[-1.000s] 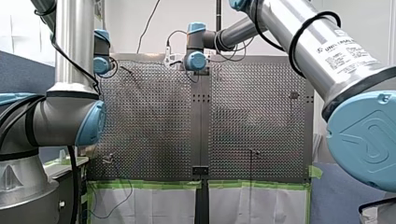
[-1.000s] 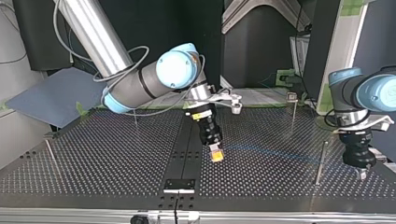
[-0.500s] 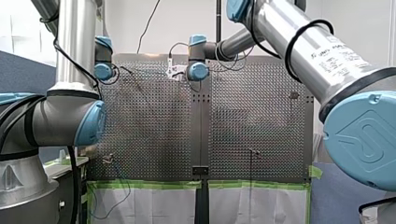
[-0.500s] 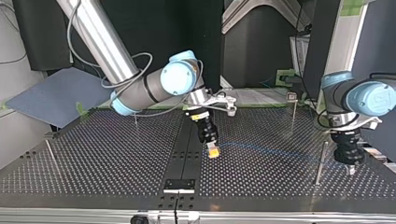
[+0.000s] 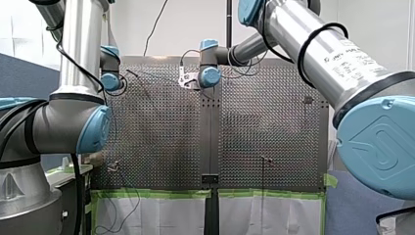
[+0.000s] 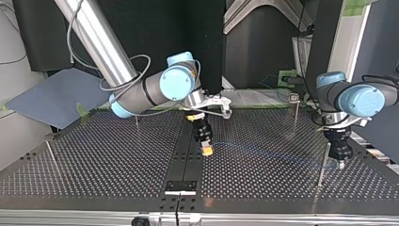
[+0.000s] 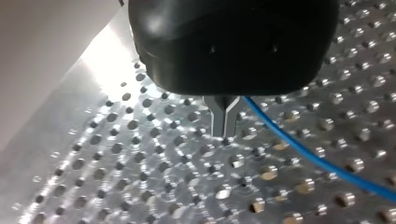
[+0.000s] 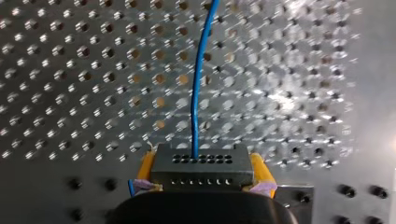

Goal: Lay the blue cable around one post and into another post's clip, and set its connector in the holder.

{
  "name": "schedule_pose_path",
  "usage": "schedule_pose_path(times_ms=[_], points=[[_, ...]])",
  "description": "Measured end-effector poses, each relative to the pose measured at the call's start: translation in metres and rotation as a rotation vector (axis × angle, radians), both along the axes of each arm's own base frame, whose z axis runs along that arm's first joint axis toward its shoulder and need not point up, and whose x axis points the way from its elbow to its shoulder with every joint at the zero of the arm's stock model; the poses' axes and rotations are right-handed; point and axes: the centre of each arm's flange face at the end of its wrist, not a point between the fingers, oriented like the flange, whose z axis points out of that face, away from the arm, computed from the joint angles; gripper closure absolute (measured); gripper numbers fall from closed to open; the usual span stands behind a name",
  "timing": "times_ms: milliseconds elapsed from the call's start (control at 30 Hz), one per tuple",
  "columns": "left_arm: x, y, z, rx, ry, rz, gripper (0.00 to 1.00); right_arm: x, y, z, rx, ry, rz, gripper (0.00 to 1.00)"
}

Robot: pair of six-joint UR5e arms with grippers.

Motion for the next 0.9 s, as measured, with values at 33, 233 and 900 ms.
schedule_pose_path(times_ms=[33,233,900], points=[[-0.001,-0.001,-0.002,-0.002,0.002,-0.002,1.0,-0.002,0.0,-0.002,0.007,0.011,-0.005,0.98],[-0.007,-0.014,-0.018,-0.012,0.011,-0.019,1.0,-0.006,-0.001,-0.01,0.029,0.042,-0.016,0.98],[-0.032,-0.04,-0.014,-0.062,-0.014,0.027,0.0,-0.008,0.0,-0.013,0.037,0.067,-0.019,0.98]])
